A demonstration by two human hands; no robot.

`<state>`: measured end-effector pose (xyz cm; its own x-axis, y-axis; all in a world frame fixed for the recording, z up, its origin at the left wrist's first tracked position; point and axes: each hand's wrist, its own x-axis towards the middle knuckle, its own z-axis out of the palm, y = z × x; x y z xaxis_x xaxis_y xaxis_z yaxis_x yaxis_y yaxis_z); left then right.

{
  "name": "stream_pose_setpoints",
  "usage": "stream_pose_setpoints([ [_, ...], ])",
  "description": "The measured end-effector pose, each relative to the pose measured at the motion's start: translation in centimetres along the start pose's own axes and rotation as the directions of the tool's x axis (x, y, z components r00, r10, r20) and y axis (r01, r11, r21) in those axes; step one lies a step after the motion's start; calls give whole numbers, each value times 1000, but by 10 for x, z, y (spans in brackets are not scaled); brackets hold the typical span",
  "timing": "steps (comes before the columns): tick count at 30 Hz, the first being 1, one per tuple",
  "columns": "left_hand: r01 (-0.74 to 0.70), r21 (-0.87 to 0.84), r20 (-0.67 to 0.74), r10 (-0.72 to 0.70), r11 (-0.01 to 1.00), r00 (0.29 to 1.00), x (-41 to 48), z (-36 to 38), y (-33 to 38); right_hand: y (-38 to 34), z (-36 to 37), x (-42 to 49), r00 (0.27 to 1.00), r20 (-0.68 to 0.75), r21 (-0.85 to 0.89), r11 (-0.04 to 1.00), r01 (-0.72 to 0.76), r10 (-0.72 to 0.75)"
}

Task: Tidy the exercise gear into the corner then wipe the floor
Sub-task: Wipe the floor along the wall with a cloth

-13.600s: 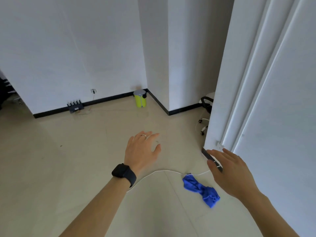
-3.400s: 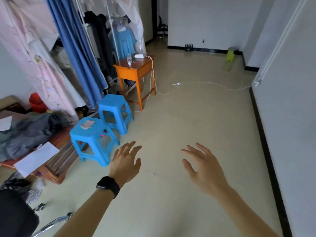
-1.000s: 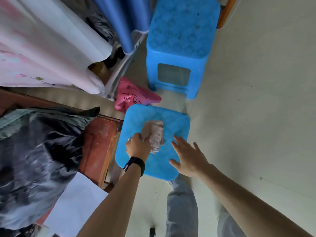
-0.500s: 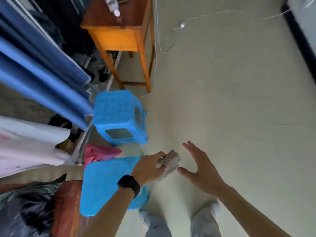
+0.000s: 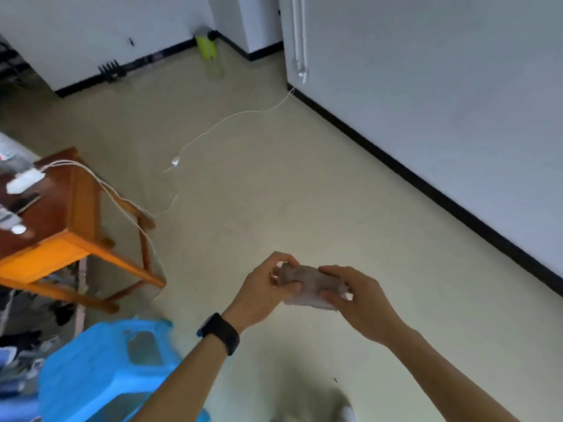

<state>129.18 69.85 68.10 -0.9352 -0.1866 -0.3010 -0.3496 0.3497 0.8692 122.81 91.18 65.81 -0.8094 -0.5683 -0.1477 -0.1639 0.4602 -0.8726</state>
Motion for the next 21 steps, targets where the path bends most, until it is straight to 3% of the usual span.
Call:
stream_pose_setpoints([
  [4,-216,312,208,155,925,966,68,47,46,41,-61,2,971,-239,-197,980,-25,-24],
  [9,-531,514,368,386,674,846,155,112,91,91,-114,13,855,-512,-375,917,-133,-85],
  [14,-723,436,589,437,537,680,240,182,129,134,-155,35,790,-608,-306,896,-321,75],
  [18,-812,344,740,396,471,543,300,233,152,160,-176,50,636,-763,-262,847,-463,112],
  [21,-855,334,812,339,396,475,335,269,158,179,-189,54,526,-820,-140,814,-564,224],
])
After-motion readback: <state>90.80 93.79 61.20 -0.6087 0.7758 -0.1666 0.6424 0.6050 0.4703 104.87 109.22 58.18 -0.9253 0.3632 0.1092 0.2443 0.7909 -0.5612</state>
